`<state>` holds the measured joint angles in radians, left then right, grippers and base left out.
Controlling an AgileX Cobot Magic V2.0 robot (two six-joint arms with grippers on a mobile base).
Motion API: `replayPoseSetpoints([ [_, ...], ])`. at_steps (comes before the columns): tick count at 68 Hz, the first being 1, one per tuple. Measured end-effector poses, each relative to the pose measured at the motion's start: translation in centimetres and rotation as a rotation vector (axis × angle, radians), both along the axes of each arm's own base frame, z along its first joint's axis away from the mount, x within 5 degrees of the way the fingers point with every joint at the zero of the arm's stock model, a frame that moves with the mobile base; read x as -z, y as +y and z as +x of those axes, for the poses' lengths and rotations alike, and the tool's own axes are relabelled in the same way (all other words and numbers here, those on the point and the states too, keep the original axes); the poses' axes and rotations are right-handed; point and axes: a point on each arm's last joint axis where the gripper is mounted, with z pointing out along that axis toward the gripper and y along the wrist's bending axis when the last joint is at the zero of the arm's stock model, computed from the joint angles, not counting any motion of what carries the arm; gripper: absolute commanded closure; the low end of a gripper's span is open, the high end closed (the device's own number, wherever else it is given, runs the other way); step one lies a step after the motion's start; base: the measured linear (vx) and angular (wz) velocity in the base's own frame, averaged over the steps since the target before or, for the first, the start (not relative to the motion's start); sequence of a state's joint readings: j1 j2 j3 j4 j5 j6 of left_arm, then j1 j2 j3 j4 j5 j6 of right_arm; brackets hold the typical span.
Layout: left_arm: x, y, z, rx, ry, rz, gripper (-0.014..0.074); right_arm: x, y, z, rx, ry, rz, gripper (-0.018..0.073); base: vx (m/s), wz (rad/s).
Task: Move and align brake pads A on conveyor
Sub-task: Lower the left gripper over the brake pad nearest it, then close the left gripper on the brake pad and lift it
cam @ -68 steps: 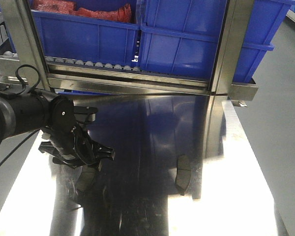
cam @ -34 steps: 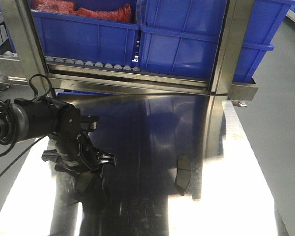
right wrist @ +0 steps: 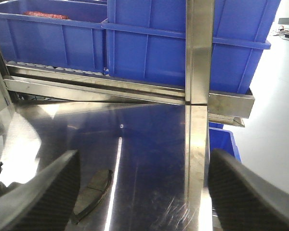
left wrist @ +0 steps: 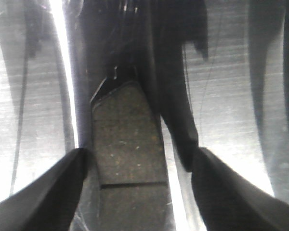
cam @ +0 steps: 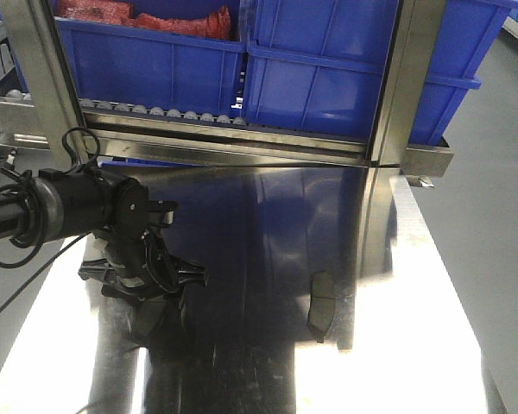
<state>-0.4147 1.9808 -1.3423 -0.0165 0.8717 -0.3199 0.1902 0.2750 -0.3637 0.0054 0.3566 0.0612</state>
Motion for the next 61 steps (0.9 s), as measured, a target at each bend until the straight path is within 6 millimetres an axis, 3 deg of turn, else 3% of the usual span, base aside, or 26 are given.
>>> replayPoseSetpoints([
  [8,0.1,0.1,0.0,0.012,0.007,0.019,0.0350,0.0,0.0,0.0,0.000,0.000,0.000,0.0036,0.00,0.00],
  [18,0.1,0.1,0.0,0.042,0.013,0.026,0.0602,0.0,0.0,0.0,0.000,0.000,0.000,0.0036,0.00,0.00],
  [36,-1.1,0.5,-0.7,0.081,0.014,0.058,0.0604,0.0,0.0,0.0,0.000,0.000,0.000,0.0036,0.00,0.00],
  [61,-9.9,1.9,-3.6,0.090,-0.183,0.017,0.0604,0.0,0.0,0.0,0.000,0.000,0.000,0.0036,0.00,0.00],
])
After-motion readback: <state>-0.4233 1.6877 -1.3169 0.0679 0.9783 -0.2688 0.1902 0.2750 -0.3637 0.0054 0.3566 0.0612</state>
